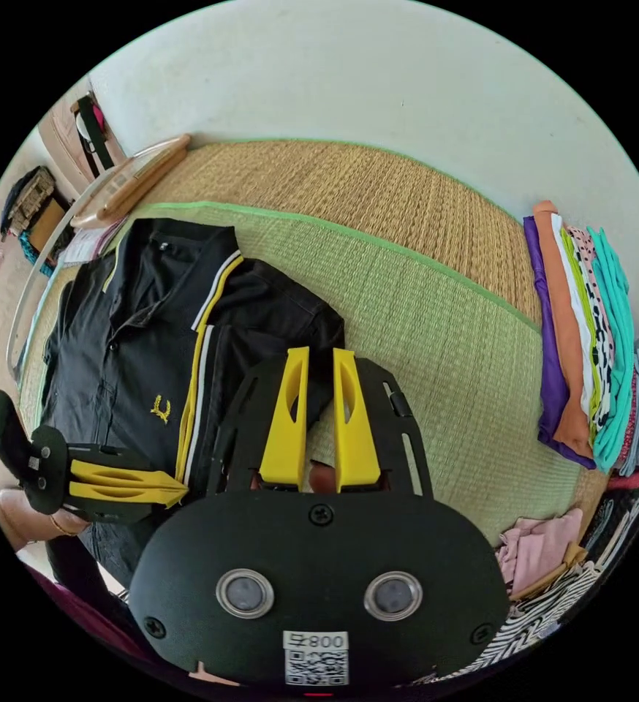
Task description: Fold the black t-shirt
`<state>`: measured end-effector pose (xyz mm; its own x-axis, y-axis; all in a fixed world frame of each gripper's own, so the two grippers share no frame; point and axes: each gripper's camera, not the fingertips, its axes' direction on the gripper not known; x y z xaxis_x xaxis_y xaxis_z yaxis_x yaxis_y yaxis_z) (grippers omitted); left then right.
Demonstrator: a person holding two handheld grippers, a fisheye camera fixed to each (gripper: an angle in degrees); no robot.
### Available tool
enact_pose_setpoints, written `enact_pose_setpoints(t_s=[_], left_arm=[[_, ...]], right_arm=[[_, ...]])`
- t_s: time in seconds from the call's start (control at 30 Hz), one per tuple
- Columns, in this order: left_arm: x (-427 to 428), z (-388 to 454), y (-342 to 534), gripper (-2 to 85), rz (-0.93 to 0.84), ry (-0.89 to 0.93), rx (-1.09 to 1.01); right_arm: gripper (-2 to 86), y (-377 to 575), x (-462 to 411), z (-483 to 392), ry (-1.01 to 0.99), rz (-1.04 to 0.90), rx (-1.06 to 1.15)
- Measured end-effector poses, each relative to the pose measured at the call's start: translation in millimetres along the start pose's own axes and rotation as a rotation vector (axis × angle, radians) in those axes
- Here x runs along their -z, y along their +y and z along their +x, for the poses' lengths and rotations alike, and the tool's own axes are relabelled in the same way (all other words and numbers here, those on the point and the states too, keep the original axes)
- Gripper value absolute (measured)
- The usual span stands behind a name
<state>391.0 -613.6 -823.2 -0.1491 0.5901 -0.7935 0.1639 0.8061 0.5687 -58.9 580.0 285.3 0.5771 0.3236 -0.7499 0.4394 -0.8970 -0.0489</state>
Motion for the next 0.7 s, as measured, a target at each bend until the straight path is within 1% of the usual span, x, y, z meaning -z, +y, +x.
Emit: enact_pose_setpoints(t_s=[0.13, 0.23, 0.3, 0.4, 0.53, 0.7], left_arm=[[17.8, -1.8, 8.1, 0.1, 0.011, 0.016, 0.008], [31.6, -3.1, 13.0, 0.1, 0.012, 0.025, 0.011], [40.7, -3.2, 16.2, 0.1, 0.013, 0.025, 0.01], [56.4, -3.2, 21.7, 0.0, 0.015, 0.02, 0.009], [78.8, -6.8, 28.5, 0.1, 0.015, 0.031, 0.013], [108.3, -11.9, 38.4, 0.1, 0.015, 0.035, 0.015]], right_arm=[[2.2, 0.6, 2.1, 5.7, -0.027, 0.034, -0.025], [1.1, -4.7, 5.7, 21.0, -0.095, 0.038, -0.057], [0.7, -5.6, 13.0, 45.2, -0.228, 0.074, -0.128], [0.6, 1.0, 22.7, 81.8, -0.372, 0.145, -0.248], [0.6, 3.5, 13.4, 93.9, -0.387, 0.109, -0.281], [1.0, 15.3, 27.1, 103.4, -0.497, 0.222, -0.333]])
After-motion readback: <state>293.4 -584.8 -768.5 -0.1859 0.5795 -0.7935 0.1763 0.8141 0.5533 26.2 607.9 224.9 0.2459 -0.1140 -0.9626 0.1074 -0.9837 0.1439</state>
